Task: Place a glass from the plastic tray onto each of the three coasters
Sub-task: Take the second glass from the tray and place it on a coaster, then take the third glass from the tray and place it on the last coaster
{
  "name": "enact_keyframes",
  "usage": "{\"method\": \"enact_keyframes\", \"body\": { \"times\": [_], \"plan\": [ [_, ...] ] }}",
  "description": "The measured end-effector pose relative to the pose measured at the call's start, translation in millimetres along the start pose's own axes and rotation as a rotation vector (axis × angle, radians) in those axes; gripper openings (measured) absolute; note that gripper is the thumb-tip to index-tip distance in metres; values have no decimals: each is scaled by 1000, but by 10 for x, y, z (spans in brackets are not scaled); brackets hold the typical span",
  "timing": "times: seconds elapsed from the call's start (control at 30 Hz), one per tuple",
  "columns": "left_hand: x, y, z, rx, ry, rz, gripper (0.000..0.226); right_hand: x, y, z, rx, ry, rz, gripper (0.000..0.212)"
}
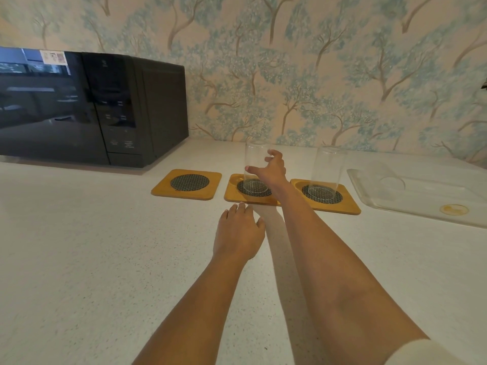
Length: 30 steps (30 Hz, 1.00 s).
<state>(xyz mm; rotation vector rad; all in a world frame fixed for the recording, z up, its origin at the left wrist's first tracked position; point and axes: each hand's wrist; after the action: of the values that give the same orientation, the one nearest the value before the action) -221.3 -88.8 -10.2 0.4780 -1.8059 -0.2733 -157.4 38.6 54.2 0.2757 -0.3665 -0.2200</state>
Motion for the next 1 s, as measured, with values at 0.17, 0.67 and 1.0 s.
{"method": "enact_keyframes", "body": {
  "times": [0.17,0.67,1.0],
  "plan": [
    [-8,0,7,0,-2,2,58,18,-17,5,13,0,7,83],
    [76,-16,-11,-8,15,43,56,721,-203,-52,110,-31,4,39],
    [77,-197,-334,-44,103,15,48,1818,-204,-131,178,-98,-134,29]
  ]
}}
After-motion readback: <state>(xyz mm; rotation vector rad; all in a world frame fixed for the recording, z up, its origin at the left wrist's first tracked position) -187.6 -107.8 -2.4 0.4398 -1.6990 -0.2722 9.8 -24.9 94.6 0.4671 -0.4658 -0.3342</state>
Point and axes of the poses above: each hand's wrist, its own y-axis towards the middle knuckle, its own x-axis out of the back of the hand, z = x × y, and after that the axes turned 10 degrees about -z, right-handed
